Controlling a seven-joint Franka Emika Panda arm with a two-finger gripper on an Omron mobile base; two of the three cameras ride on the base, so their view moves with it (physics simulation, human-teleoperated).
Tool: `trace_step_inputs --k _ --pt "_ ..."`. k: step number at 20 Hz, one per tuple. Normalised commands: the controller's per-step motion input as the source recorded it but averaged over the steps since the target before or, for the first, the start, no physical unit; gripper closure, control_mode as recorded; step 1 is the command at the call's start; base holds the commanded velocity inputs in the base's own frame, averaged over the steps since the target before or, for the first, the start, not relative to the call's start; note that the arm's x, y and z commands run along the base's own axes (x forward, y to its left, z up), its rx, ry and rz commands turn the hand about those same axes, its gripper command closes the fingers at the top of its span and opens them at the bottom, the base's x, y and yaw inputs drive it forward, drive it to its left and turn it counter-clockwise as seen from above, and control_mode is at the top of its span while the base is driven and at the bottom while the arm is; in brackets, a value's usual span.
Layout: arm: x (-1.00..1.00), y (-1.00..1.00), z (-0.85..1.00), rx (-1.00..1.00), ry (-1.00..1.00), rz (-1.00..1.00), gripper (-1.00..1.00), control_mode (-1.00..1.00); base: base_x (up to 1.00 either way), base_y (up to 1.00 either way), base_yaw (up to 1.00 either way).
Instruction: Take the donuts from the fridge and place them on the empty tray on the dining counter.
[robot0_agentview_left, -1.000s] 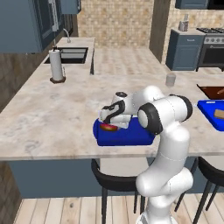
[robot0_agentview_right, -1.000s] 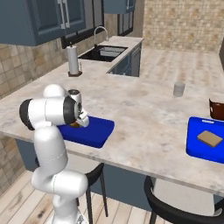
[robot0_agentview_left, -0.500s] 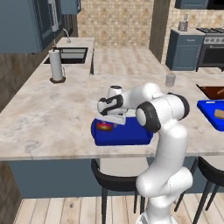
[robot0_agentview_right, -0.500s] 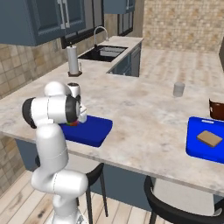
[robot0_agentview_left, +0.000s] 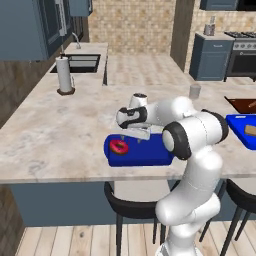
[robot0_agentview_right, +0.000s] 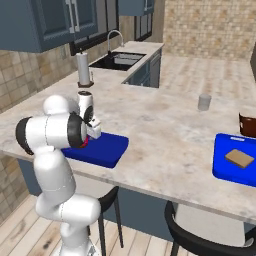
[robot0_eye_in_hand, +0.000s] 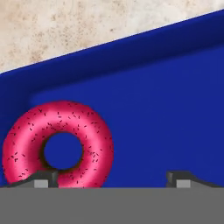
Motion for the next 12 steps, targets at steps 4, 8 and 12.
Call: trace_step_inputs --k 4,8,12 --pt "-0.01 0.00 0.77 0.00 -0.15 0.08 -1.00 -1.00 0.00 0.00 0.00" --pt "-0.34 -0.05 0.81 0.00 -0.11 0.13 -1.00 -1.00 0.00 0.00 0.00" --pt "-0.76 -0.01 0.61 -0.04 -0.15 0.22 -1.00 -1.00 0.00 0.00 0.00"
